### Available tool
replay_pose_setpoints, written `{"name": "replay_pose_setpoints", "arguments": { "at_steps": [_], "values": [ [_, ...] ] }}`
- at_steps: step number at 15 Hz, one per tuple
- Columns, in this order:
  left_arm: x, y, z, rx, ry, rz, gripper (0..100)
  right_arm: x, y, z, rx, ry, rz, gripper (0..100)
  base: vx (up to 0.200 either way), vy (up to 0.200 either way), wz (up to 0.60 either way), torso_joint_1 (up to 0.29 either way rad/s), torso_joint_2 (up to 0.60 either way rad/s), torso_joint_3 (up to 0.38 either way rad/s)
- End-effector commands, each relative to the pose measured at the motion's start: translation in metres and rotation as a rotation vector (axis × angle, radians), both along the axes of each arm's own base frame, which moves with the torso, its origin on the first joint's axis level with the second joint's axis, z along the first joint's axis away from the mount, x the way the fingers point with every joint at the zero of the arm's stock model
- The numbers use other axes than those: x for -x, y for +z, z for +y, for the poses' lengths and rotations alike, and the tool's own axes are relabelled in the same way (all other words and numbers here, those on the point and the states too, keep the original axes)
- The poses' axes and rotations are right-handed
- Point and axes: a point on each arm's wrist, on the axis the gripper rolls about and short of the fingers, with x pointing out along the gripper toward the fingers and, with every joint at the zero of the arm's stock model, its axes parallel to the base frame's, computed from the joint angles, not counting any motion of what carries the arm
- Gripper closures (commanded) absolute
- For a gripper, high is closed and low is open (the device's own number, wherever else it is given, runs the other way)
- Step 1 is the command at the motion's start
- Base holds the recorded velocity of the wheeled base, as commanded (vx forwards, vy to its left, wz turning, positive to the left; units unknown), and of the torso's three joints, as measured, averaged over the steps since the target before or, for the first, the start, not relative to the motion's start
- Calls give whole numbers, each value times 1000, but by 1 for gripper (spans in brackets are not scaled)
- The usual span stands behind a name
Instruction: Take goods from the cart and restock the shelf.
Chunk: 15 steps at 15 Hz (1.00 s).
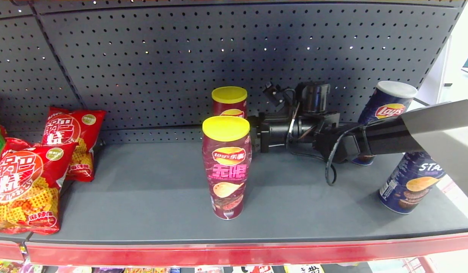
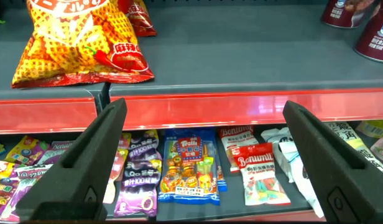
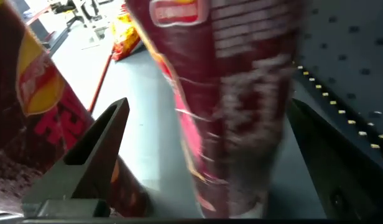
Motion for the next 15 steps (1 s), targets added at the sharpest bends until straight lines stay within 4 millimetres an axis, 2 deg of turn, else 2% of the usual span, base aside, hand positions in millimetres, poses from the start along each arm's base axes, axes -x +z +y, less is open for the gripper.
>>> {"name": "replay_pose_setpoints", "arguments": {
  "at_steps": [1,15],
  "values": [
    [0,0,0,1,0,1,0,2,-3,4,4,9,6,0,0,0,0,0,0,0],
    [0,0,0,1,0,1,0,10,-10,17,15,37,25,0,0,0,0,0,0,0]
  ]
}}
